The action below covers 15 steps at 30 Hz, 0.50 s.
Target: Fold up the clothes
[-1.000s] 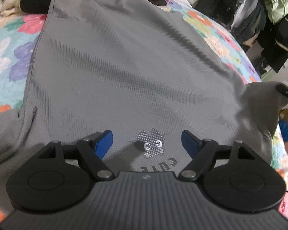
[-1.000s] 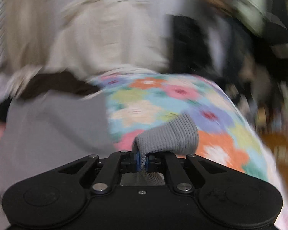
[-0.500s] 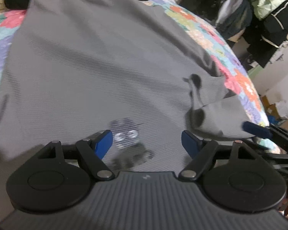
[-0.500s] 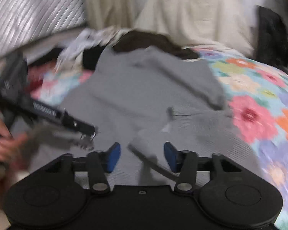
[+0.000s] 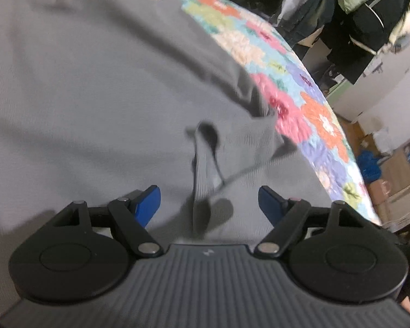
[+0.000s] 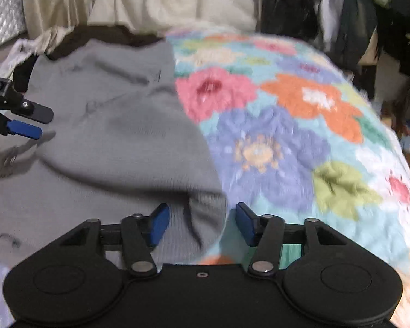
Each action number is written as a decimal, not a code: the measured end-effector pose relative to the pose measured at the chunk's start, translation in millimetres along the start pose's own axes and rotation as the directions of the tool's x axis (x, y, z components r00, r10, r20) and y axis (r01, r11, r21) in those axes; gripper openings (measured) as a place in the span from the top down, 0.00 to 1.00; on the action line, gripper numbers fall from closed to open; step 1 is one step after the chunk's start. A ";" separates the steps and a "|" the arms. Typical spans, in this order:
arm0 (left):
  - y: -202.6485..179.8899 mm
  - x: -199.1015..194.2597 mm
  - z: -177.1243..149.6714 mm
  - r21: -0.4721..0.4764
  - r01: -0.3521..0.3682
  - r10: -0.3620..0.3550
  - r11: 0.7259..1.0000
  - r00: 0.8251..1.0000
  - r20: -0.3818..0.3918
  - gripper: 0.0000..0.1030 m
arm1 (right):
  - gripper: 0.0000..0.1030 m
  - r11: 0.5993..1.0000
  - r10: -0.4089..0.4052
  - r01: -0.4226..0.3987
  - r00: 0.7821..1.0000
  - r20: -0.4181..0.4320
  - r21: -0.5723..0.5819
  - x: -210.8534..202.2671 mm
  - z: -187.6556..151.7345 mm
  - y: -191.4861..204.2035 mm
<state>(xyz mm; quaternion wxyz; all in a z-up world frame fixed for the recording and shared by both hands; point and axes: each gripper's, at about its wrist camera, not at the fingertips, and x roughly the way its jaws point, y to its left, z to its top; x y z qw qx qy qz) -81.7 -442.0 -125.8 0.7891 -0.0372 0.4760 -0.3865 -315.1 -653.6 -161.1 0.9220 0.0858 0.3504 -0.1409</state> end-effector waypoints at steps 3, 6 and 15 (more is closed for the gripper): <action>-8.7 10.4 7.4 0.053 -0.010 0.011 0.999 1.000 -0.021 0.26 | 0.90 0.995 -0.048 0.038 0.993 0.112 0.092 -12.5 9.3 -4.1; -19.3 17.3 2.8 0.122 -0.021 0.028 0.992 0.998 -0.059 0.27 | 0.90 0.988 -0.131 0.119 0.983 0.126 0.096 -17.6 7.2 -12.2; 2.3 8.4 -14.1 0.024 -0.014 0.016 1.000 0.999 -0.046 0.27 | 0.80 0.958 -0.213 0.192 0.974 0.082 0.211 -13.3 -4.5 -28.1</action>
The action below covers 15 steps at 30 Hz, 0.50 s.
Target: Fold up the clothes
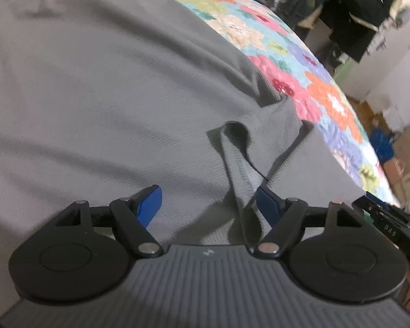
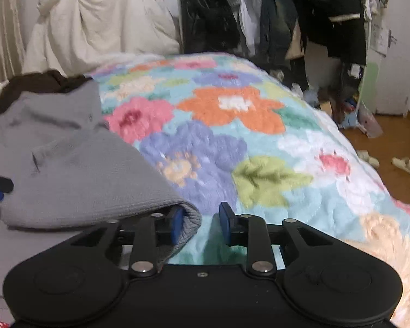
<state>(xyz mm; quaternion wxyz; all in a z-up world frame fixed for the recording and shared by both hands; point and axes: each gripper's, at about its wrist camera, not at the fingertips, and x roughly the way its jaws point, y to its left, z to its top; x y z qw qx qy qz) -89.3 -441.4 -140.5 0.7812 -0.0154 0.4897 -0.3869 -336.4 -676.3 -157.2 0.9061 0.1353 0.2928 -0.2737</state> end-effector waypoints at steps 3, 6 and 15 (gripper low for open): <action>8.4 -6.4 -0.1 -0.020 -0.005 0.004 1.000 1.000 -0.010 0.27 | 0.91 1.000 0.006 -0.005 1.000 0.028 -0.015 -9.7 2.0 6.4; 17.3 -22.6 -4.0 0.010 -0.080 0.080 0.997 0.997 -0.017 0.26 | 0.88 0.999 -0.034 0.033 0.999 -0.016 -0.036 -0.1 1.0 7.2; 115.1 -117.4 -33.5 -0.086 -0.495 0.492 0.865 0.869 -0.053 0.24 | 0.49 0.975 -0.044 0.065 0.994 0.102 -0.213 -39.3 25.5 50.7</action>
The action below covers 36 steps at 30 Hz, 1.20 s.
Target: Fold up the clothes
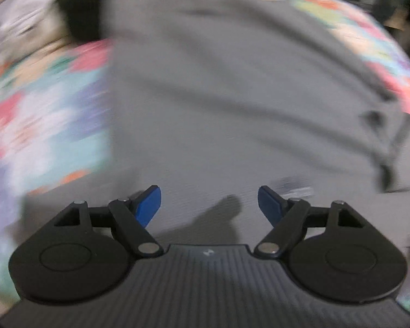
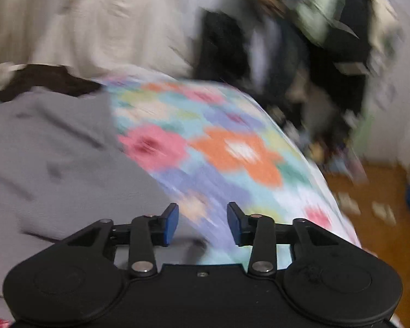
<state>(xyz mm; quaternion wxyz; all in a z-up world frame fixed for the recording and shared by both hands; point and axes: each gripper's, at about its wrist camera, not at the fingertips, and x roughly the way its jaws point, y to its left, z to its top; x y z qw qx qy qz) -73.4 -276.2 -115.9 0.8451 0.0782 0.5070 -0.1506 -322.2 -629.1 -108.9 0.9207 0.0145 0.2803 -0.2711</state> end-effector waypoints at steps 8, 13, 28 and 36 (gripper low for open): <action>88.6 -17.9 -11.2 -0.240 -0.097 0.099 0.966 0.995 -0.002 0.24 | 0.33 0.896 0.341 -0.359 0.933 -0.115 -0.261 14.5 0.8 90.3; 93.6 -8.5 -15.3 -0.257 -0.087 0.088 0.962 0.996 -0.009 0.24 | 0.50 0.839 0.325 -0.360 0.933 -0.154 -0.408 58.2 -0.5 122.6; 103.0 1.9 -22.3 -0.287 -0.100 0.101 0.953 0.995 -0.011 0.24 | 0.94 0.991 -0.113 0.108 0.991 -0.066 -0.073 140.6 63.6 -83.6; 102.8 -15.4 -22.3 -0.285 -0.097 0.102 0.954 0.995 0.005 0.24 | 0.69 0.965 -0.064 0.100 0.986 -0.152 0.242 123.8 53.8 -110.8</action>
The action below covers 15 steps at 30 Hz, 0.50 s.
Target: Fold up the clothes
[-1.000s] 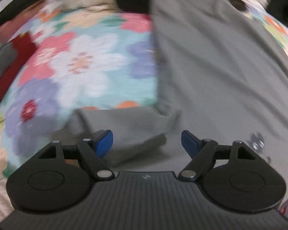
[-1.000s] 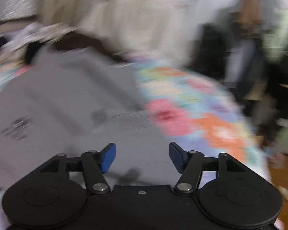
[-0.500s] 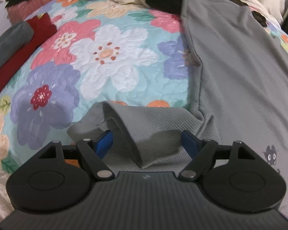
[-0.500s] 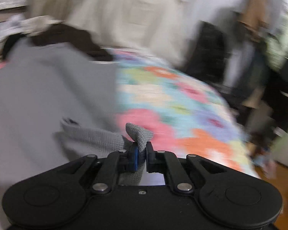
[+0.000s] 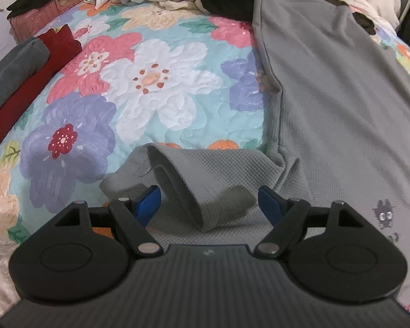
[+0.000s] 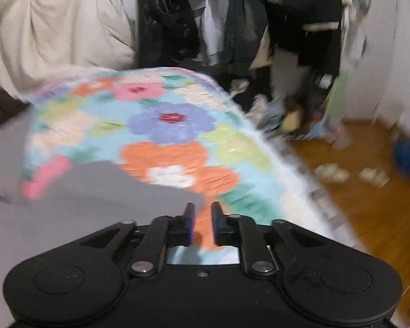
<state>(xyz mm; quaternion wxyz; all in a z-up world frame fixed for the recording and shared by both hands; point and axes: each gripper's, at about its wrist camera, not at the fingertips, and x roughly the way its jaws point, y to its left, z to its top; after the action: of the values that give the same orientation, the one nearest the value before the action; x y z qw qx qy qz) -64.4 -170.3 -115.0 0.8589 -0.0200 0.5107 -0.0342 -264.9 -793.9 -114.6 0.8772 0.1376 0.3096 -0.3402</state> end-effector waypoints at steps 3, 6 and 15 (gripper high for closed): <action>9.6 -7.3 4.6 -0.038 -0.012 0.013 0.999 1.000 0.015 0.24 | 0.55 0.981 0.190 -0.190 0.982 0.006 0.041 -32.7 -12.6 20.0; 21.2 -11.5 10.7 -0.060 -0.067 0.070 0.996 0.997 0.041 0.23 | 0.53 0.916 0.401 -0.401 0.914 -0.054 0.004 -50.8 -25.4 64.0; 15.0 -3.4 32.6 0.279 0.079 -0.064 0.957 0.996 -0.062 0.23 | 0.53 0.535 0.734 -0.824 0.563 -0.381 -0.187 -81.9 -79.5 269.7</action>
<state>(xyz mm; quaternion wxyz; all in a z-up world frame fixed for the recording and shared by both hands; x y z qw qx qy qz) -36.8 -155.1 -97.5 0.8375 0.0847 0.5219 -0.1379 -163.9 -519.0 -115.4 0.8970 0.1487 0.3793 0.1715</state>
